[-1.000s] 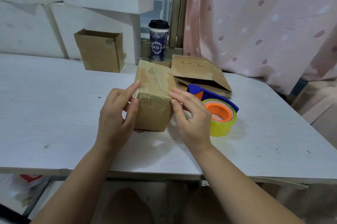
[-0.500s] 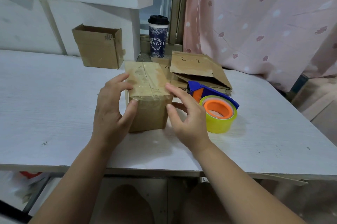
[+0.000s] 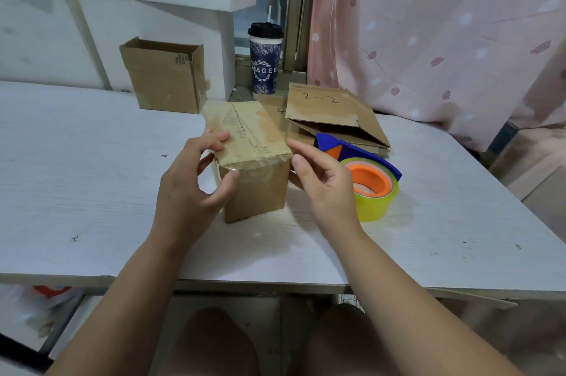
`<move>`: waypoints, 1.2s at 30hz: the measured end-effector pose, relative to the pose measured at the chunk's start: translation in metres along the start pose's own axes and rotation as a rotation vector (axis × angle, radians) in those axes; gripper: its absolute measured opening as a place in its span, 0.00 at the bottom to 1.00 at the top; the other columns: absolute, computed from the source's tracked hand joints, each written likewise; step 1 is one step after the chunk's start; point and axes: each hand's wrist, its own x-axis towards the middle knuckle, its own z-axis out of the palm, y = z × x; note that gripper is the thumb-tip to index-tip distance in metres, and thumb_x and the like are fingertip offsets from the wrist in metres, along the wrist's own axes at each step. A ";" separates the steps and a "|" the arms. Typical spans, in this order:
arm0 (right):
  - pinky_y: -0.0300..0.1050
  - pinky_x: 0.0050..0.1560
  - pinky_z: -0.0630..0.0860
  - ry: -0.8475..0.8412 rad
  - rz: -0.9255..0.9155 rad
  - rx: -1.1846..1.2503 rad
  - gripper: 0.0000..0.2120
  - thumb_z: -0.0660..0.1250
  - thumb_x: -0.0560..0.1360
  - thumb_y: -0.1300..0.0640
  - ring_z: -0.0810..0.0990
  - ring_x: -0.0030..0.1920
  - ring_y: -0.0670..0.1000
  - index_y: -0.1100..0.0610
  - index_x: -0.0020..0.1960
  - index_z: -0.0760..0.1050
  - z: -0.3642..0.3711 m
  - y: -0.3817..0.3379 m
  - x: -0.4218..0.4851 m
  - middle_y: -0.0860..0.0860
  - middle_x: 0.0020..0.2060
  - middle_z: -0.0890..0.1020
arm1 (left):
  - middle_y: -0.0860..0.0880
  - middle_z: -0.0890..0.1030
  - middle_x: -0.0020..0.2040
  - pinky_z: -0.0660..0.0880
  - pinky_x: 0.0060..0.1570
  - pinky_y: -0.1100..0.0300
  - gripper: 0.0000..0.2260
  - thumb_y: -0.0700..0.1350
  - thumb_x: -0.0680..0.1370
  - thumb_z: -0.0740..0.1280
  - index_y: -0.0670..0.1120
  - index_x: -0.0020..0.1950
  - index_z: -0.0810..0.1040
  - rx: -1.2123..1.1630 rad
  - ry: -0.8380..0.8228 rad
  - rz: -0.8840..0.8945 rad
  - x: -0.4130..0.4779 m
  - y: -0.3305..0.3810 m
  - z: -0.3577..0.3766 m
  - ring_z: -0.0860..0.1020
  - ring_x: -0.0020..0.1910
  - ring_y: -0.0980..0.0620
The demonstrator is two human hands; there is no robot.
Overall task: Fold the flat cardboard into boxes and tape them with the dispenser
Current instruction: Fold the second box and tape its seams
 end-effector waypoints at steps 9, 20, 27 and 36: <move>0.55 0.58 0.77 -0.023 -0.002 -0.048 0.11 0.61 0.77 0.52 0.79 0.57 0.49 0.45 0.54 0.79 0.003 -0.003 0.004 0.50 0.54 0.81 | 0.56 0.73 0.63 0.69 0.62 0.64 0.20 0.65 0.75 0.60 0.51 0.57 0.74 -0.030 -0.079 0.012 0.003 0.004 -0.003 0.67 0.67 0.63; 0.42 0.61 0.71 -0.207 0.048 -0.111 0.06 0.63 0.71 0.54 0.76 0.60 0.43 0.51 0.43 0.78 0.012 -0.017 0.025 0.47 0.57 0.79 | 0.61 0.78 0.49 0.71 0.53 0.64 0.06 0.53 0.75 0.67 0.55 0.39 0.79 0.264 -0.211 -0.215 0.038 0.035 -0.019 0.73 0.50 0.65; 0.40 0.63 0.70 -0.247 -0.023 -0.240 0.06 0.66 0.72 0.51 0.75 0.57 0.39 0.45 0.48 0.79 0.011 -0.016 0.029 0.41 0.51 0.77 | 0.64 0.77 0.53 0.64 0.52 0.80 0.13 0.43 0.74 0.71 0.57 0.54 0.81 0.260 -0.369 0.067 0.045 0.044 -0.009 0.72 0.54 0.69; 0.46 0.66 0.71 -0.341 -0.041 -0.162 0.13 0.68 0.73 0.57 0.71 0.67 0.45 0.47 0.58 0.76 0.000 -0.003 0.021 0.44 0.63 0.74 | 0.64 0.72 0.61 0.60 0.69 0.53 0.20 0.52 0.74 0.68 0.54 0.64 0.72 0.277 -0.406 0.144 0.034 0.022 -0.012 0.68 0.65 0.64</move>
